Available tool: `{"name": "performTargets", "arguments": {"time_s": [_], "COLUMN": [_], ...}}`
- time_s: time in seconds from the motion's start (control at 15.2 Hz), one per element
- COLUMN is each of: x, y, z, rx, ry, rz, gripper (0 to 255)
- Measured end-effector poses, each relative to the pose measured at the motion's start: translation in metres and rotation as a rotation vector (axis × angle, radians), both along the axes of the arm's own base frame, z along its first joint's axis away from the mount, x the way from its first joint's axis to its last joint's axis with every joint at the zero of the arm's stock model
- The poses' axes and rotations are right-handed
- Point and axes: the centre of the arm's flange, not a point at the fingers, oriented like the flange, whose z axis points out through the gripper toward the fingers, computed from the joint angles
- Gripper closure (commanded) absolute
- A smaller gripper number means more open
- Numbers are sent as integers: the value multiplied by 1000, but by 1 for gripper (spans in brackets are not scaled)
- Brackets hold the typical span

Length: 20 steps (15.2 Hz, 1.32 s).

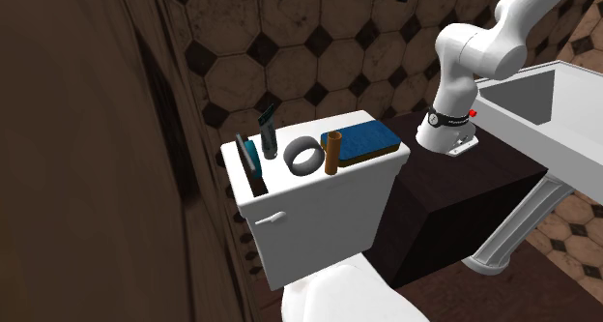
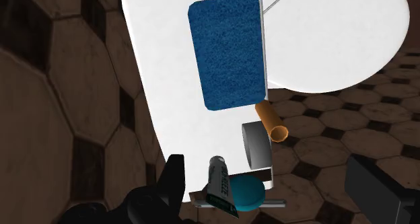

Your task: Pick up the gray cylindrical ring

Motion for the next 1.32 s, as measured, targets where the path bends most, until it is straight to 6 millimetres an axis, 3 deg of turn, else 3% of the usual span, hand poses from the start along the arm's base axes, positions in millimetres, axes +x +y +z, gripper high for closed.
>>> {"name": "performTargets", "arguments": {"time_s": [0.26, 1.32], "x": [19, 163], "y": [7, 57], "z": [-19, -176], "rx": [-9, -77], "ry": [10, 79], "rz": [-1, -10], "gripper": [0, 0]}}
